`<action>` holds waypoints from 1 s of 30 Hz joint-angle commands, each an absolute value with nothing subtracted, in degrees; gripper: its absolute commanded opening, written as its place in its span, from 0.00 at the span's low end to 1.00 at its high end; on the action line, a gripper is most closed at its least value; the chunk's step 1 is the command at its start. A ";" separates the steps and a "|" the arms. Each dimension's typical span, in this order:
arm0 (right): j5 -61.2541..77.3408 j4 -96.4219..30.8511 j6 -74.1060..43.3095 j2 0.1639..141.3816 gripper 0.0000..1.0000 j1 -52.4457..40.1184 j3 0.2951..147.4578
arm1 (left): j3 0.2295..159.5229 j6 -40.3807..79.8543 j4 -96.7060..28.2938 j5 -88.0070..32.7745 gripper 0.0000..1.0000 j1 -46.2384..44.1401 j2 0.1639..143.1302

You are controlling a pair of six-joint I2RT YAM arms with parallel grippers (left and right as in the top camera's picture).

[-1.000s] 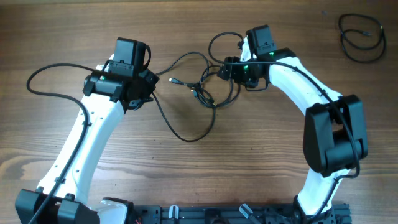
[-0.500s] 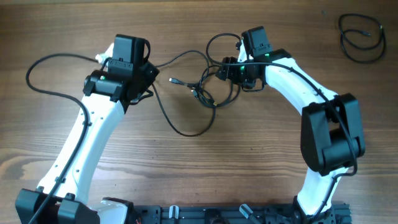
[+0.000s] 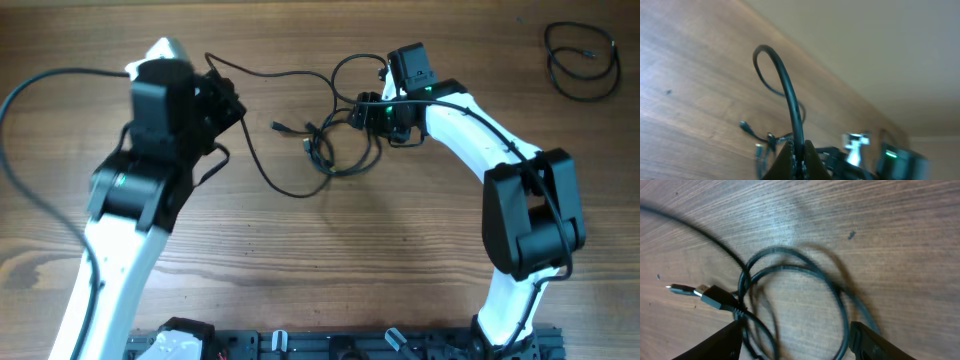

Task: Untangle cables
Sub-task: 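Bring the left gripper over the bundle and grasp a cable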

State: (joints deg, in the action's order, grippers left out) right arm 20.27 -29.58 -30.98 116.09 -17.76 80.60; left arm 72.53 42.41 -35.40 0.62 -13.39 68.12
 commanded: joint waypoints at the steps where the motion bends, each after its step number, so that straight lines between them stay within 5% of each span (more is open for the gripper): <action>1: 21.71 -27.55 -31.64 119.81 0.70 -18.17 79.85 | 72.82 41.28 -33.93 -2.13 0.04 -13.32 63.16; 20: 21.41 -23.03 -29.56 123.17 0.68 -25.06 79.85 | 72.82 45.65 -22.96 -0.38 0.04 -13.32 59.40; 25: 17.72 -18.65 -30.20 125.16 0.53 -26.70 79.85 | 72.82 45.91 -26.30 -0.40 0.04 -13.32 60.27; 30: 16.78 -14.13 -30.06 127.39 0.50 -28.71 79.85 | 72.82 45.89 -29.52 -0.40 0.04 -13.32 62.08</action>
